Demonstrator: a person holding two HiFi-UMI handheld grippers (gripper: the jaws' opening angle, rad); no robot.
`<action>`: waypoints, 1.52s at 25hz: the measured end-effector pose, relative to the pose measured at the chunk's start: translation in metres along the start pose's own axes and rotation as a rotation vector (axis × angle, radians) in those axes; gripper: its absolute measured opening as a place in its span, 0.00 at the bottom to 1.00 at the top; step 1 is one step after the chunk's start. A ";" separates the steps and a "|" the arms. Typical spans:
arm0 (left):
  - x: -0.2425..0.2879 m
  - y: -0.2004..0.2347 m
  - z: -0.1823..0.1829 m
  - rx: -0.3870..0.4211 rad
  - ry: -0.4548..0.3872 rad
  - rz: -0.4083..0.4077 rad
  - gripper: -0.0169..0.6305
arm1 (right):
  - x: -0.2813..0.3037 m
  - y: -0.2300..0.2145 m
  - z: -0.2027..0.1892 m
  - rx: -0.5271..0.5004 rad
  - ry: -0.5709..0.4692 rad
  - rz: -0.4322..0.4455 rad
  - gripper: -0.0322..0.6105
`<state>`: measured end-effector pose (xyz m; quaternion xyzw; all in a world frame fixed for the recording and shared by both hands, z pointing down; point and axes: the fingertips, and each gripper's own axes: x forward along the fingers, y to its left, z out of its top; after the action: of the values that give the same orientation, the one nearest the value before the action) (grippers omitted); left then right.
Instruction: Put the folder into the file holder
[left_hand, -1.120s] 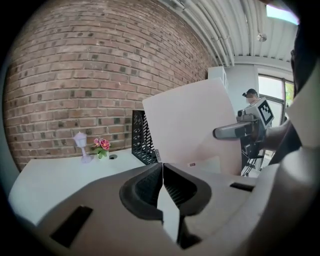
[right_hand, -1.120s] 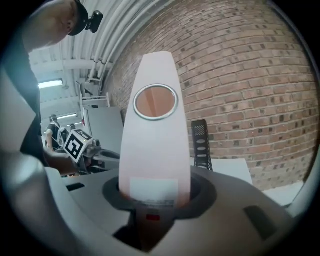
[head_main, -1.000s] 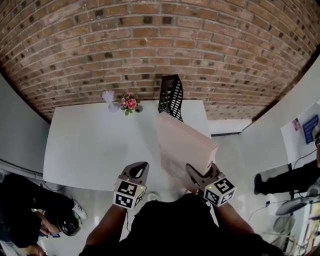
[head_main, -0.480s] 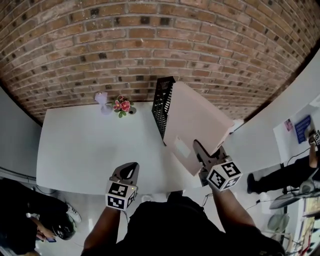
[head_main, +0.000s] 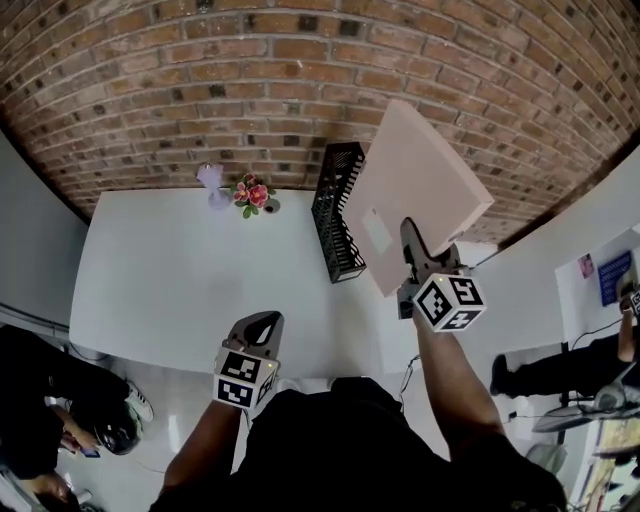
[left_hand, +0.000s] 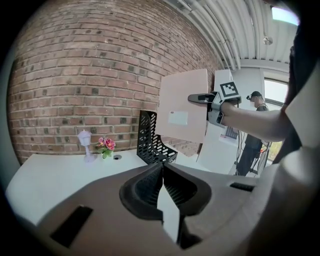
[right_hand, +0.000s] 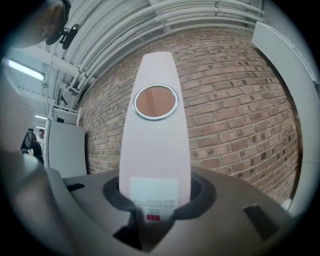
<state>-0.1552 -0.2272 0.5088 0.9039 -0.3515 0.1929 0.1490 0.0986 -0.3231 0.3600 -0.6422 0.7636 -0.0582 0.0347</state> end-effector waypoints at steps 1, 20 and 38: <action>0.000 -0.001 -0.002 -0.006 0.002 0.002 0.04 | 0.007 0.000 -0.001 -0.008 -0.005 -0.003 0.30; -0.009 0.014 -0.009 -0.062 0.028 0.102 0.04 | 0.098 0.001 -0.048 -0.081 -0.022 -0.065 0.30; -0.007 0.026 -0.028 -0.068 0.110 0.125 0.04 | 0.103 -0.013 -0.083 -0.078 -0.065 -0.042 0.30</action>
<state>-0.1846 -0.2299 0.5336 0.8626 -0.4048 0.2393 0.1866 0.0833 -0.4229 0.4459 -0.6605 0.7501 -0.0083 0.0332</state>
